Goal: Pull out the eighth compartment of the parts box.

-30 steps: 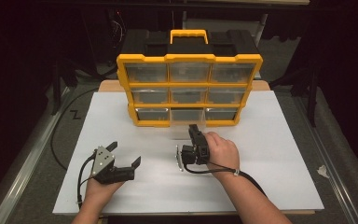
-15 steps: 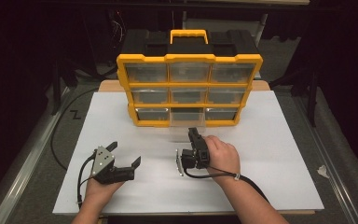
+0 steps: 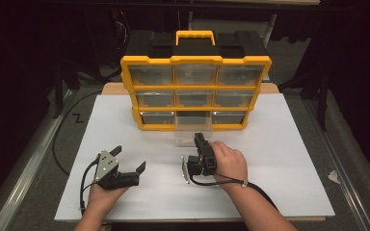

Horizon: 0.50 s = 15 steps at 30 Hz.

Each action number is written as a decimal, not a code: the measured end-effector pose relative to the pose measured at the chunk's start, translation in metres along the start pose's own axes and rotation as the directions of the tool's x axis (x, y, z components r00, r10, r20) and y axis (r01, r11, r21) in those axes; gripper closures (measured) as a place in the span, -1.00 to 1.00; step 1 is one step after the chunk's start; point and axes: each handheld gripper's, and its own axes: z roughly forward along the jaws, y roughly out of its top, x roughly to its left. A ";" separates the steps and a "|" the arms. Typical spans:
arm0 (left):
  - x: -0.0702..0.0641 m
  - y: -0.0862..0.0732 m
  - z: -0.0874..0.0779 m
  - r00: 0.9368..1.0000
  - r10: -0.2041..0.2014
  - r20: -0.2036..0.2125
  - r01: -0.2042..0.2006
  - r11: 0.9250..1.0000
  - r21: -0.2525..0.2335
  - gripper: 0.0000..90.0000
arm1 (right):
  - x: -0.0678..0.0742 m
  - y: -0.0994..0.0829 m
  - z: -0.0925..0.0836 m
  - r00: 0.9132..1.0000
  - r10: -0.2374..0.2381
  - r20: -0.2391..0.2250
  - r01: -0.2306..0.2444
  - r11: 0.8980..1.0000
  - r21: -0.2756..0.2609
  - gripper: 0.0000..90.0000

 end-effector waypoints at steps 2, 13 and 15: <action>0.000 0.000 0.000 1.000 0.000 0.002 0.000 1.000 0.002 -0.97 | 0.000 0.000 0.000 1.000 0.003 0.001 -0.003 1.000 -0.001 0.70; -0.001 0.000 0.000 1.000 -0.002 0.001 0.002 1.000 0.004 -0.97 | -0.003 0.001 0.001 0.999 0.018 -0.026 -0.018 1.000 0.007 0.47; -0.001 0.000 0.000 1.000 0.001 0.002 -0.001 1.000 0.006 -0.97 | -0.005 0.001 0.000 1.000 0.013 -0.024 -0.013 1.000 0.003 0.41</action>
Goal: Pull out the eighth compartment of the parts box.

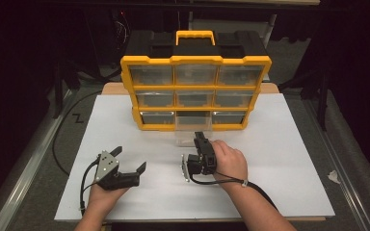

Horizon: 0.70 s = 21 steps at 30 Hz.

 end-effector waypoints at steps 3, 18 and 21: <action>0.000 0.000 0.000 1.000 0.002 0.001 -0.002 1.000 0.004 -0.97 | -0.006 -0.001 -0.004 1.000 0.007 -0.003 -0.007 1.000 -0.007 0.19; 0.001 -0.001 0.000 1.000 0.004 -0.008 -0.004 1.000 0.010 -0.97 | 0.000 -0.046 -0.026 0.999 0.019 -0.046 -0.018 1.000 0.011 -0.34; 0.001 -0.001 0.001 1.000 0.003 -0.009 -0.003 1.000 0.012 -0.97 | 0.004 -0.054 -0.029 0.998 0.029 -0.060 -0.028 0.999 0.024 -0.38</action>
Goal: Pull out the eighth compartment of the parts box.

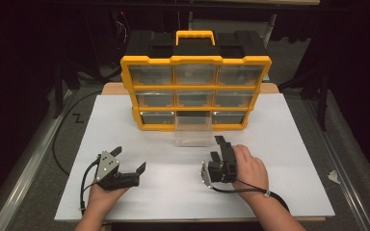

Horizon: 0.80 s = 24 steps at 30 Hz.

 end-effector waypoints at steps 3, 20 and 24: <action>0.000 0.000 0.000 1.000 0.004 -0.001 -0.004 1.000 0.004 -0.97 | 0.009 -0.019 -0.004 1.000 0.017 -0.020 -0.017 1.000 0.023 -0.45; 0.002 -0.001 0.001 1.000 0.000 -0.014 0.000 1.000 0.010 -0.97 | 0.022 -0.103 -0.015 0.998 0.054 -0.022 -0.051 0.989 0.139 -0.60; 0.002 -0.001 0.001 1.000 0.003 -0.010 -0.003 1.000 0.013 -0.97 | 0.021 -0.104 -0.015 0.998 0.053 -0.023 -0.049 0.989 0.139 -0.63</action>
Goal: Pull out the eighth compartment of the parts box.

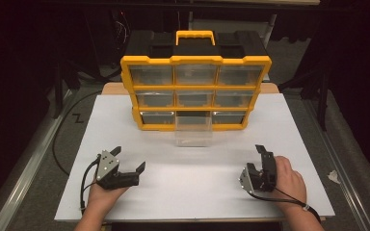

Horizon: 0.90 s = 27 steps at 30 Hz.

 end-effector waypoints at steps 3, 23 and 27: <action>0.000 0.000 -0.001 1.000 -0.002 0.001 0.002 1.000 -0.005 -0.97 | 0.002 0.003 0.000 1.000 -0.023 -0.015 0.023 1.000 -0.009 -0.70; 0.000 0.000 0.000 1.000 -0.001 0.002 0.001 1.000 -0.004 -0.97 | -0.005 0.004 -0.007 0.999 0.045 0.023 -0.045 0.999 -0.022 -0.98; 0.000 0.000 -0.001 1.000 -0.003 0.001 0.003 1.000 -0.002 -0.97 | -0.008 -0.002 -0.006 0.987 0.157 -0.012 -0.158 0.987 -0.011 -0.98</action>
